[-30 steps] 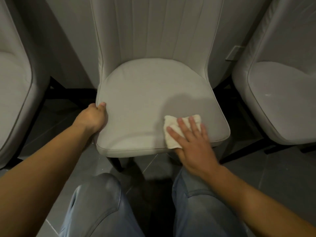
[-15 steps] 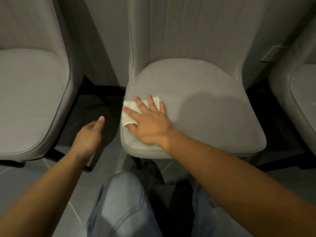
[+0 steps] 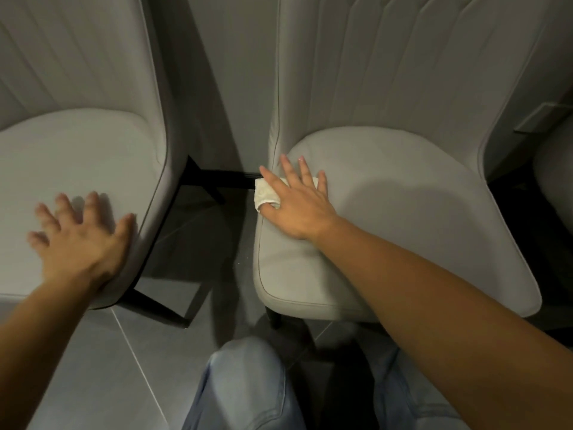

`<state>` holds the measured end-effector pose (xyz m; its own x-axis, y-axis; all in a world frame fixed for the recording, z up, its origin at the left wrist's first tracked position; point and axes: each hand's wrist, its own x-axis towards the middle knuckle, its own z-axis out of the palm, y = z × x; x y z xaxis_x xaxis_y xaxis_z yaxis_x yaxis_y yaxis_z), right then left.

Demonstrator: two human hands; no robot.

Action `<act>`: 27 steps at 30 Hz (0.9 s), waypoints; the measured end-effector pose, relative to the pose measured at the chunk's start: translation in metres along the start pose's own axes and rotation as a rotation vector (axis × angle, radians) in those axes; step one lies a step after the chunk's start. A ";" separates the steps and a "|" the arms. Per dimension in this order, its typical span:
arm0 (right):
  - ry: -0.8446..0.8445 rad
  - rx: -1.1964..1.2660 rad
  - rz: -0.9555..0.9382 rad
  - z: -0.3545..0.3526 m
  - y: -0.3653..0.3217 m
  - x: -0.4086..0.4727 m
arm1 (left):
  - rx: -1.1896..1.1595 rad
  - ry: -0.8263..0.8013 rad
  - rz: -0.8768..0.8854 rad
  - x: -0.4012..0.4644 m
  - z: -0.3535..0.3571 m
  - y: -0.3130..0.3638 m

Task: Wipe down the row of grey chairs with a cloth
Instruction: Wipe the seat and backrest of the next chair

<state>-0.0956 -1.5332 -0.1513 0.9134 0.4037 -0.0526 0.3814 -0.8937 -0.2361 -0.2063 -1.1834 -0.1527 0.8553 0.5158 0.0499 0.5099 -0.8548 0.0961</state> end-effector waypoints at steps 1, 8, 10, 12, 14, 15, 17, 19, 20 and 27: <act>0.008 -0.001 -0.007 0.001 0.001 0.000 | -0.005 -0.042 -0.013 0.007 0.004 0.002; 0.035 -0.010 -0.032 0.005 0.004 0.000 | 0.050 -0.063 0.035 0.020 0.011 0.013; 0.044 -0.037 -0.061 0.004 0.004 -0.002 | 0.045 -0.041 0.039 0.016 0.011 0.015; 0.033 -0.069 -0.097 0.001 0.003 -0.006 | 0.046 -0.027 0.041 0.012 0.012 0.018; -0.013 -0.079 -0.146 -0.005 -0.001 -0.013 | 0.062 -0.023 0.033 0.010 0.013 0.021; -0.040 -0.062 -0.174 -0.008 -0.004 -0.020 | 0.067 -0.027 0.031 0.009 0.013 0.022; -0.067 -0.019 -0.239 -0.013 -0.010 -0.043 | 0.062 -0.033 0.038 0.010 0.013 0.022; -0.096 -0.037 -0.304 -0.016 -0.015 -0.072 | 0.057 -0.034 0.040 0.011 0.013 0.020; -0.115 -0.057 -0.317 -0.017 -0.018 -0.085 | 0.058 -0.032 0.041 0.010 0.013 0.019; -0.092 -0.097 -0.253 -0.003 -0.026 -0.120 | 0.056 -0.002 0.065 0.010 0.015 0.019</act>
<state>-0.2149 -1.5587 -0.1359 0.7722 0.6285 -0.0931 0.6115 -0.7750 -0.1598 -0.1869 -1.1950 -0.1649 0.8868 0.4591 0.0525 0.4577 -0.8883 0.0370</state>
